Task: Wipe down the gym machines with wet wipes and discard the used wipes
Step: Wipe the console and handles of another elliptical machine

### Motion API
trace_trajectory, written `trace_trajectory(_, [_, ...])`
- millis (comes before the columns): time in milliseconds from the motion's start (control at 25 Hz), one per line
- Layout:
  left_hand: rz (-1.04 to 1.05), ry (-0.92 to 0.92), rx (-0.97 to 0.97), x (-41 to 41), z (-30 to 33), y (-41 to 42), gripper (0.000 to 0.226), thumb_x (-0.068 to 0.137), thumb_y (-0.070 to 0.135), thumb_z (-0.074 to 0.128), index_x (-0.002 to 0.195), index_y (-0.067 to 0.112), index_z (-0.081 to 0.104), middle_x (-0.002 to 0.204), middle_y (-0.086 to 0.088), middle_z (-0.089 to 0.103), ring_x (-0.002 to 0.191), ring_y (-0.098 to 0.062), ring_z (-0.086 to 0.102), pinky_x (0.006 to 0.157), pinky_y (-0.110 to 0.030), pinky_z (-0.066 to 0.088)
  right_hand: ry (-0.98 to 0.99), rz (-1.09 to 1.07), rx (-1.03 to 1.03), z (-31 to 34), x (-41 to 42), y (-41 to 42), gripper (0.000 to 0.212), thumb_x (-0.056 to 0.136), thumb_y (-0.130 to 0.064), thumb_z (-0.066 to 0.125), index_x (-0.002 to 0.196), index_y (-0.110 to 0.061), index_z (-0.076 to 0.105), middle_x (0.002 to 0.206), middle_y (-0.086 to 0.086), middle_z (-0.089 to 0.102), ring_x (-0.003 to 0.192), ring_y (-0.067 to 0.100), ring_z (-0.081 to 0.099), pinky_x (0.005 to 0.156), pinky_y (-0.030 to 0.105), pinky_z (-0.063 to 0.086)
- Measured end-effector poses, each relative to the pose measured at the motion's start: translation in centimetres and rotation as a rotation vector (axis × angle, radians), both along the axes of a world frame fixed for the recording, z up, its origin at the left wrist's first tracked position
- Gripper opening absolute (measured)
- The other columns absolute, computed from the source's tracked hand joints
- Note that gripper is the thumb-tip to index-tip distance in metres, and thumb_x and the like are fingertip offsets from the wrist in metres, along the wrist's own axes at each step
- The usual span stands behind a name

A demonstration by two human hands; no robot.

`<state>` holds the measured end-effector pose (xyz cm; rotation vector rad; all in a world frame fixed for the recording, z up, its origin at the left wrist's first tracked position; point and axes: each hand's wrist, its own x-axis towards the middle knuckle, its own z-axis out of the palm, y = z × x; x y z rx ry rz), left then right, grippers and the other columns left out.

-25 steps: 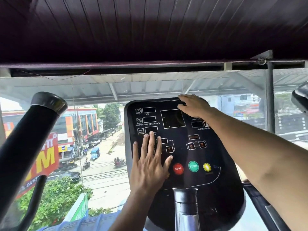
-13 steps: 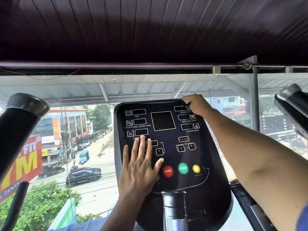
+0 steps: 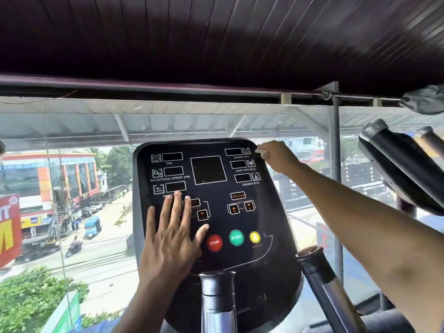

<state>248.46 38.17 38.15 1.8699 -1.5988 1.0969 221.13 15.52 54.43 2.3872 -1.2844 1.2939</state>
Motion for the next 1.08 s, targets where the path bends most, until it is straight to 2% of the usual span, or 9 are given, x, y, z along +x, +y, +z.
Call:
trace_trajectory(120, [0.012,-0.011,-0.002,-0.1,-0.1,-0.1,0.09,0.1,0.072,0.005,0.161,0.012,0.034,0.169,-0.012,0.025,0.156,-0.029,0.027,0.126,-0.058,0.018,-0.14,-0.011,-0.043,0.1,0.5,-0.3,0.018,0.097,-0.008,0.06,0.104,-0.016,0.074,0.107,0.012,0.077,0.1,0.031,0.07,0.087,0.036,0.056])
trace_trajectory(240, [0.024,-0.018,-0.007,0.0,-0.2,-0.4,0.089,0.1,0.072,0.01,0.161,0.012,0.034,0.169,-0.011,0.025,0.156,-0.028,0.027,0.125,-0.059,0.019,-0.209,0.007,-0.05,1.1,1.1,-0.9,0.018,0.095,-0.007,0.062,0.089,-0.023,0.066,0.098,0.008,0.076,0.091,0.029,0.07,0.082,0.042,0.058])
trace_trajectory(360, [0.035,-0.03,-0.019,0.0,-0.3,-0.4,0.088,0.099,0.072,0.015,0.161,0.012,0.034,0.169,-0.011,0.026,0.156,-0.029,0.027,0.126,-0.058,0.018,-0.276,0.08,0.002,1.2,1.0,-1.0,0.013,0.093,-0.002,0.065,0.088,-0.009,0.074,0.085,0.001,0.07,0.086,0.024,0.069,0.084,0.05,0.059])
trace_trajectory(440, [0.044,-0.043,-0.023,0.0,-0.4,-0.5,0.088,0.099,0.072,0.015,0.162,0.012,0.032,0.17,-0.012,0.025,0.157,-0.029,0.025,0.126,-0.058,0.016,-0.284,0.078,-0.009,-0.1,0.0,-0.5,0.007,0.093,-0.008,0.07,0.09,-0.003,0.074,0.082,0.0,0.069,0.086,0.026,0.071,0.081,0.05,0.059])
trace_trajectory(560, [0.044,-0.031,-0.032,-0.1,-0.4,-0.7,0.089,0.098,0.072,0.015,0.162,0.012,0.032,0.17,-0.011,0.025,0.157,-0.028,0.024,0.126,-0.058,0.014,-0.267,0.099,-0.036,-3.8,-1.6,1.2,0.011,0.092,-0.014,0.071,0.087,-0.005,0.074,0.084,0.004,0.076,0.077,0.022,0.074,0.077,0.04,0.059])
trace_trajectory(720, [0.042,-0.032,-0.026,-0.1,-0.3,-0.7,0.091,0.098,0.073,0.011,0.161,0.012,0.033,0.169,-0.011,0.026,0.157,-0.029,0.025,0.125,-0.058,0.014,-0.286,0.098,-0.066,-8.0,-2.7,3.8,0.01,0.093,-0.014,0.071,0.091,-0.007,0.078,0.09,-0.007,0.076,0.075,0.011,0.069,0.067,0.01,0.048])
trace_trajectory(840, [0.049,-0.023,-0.022,-0.2,-0.2,-0.5,0.091,0.097,0.074,0.011,0.162,0.013,0.033,0.17,-0.01,0.025,0.157,-0.028,0.024,0.126,-0.058,0.013,-0.286,0.113,-0.08,-10.0,-3.4,4.8,0.009,0.093,-0.009,0.07,0.092,-0.008,0.078,0.094,-0.004,0.078,0.081,0.014,0.073,0.073,0.018,0.054])
trace_trajectory(960, [0.052,-0.022,-0.025,-0.4,-0.1,-0.5,0.091,0.097,0.074,0.011,0.162,0.013,0.031,0.17,-0.01,0.024,0.158,-0.028,0.022,0.126,-0.057,0.012,-0.285,0.12,-0.08,-12.3,-4.2,6.2,0.01,0.091,-0.001,0.069,0.091,-0.006,0.079,0.095,-0.003,0.078,0.079,0.011,0.072,0.071,0.001,0.044])
trace_trajectory(1080, [0.042,-0.02,-0.032,-0.4,-0.1,-0.4,0.09,0.097,0.073,0.016,0.161,0.012,0.033,0.169,-0.012,0.026,0.157,-0.029,0.024,0.125,-0.058,0.013,-0.295,0.087,-0.106,-14.9,-4.8,7.7,0.007,0.089,0.001,0.073,0.092,-0.003,0.078,0.093,0.004,0.079,0.077,0.015,0.071,0.071,-0.003,0.039])
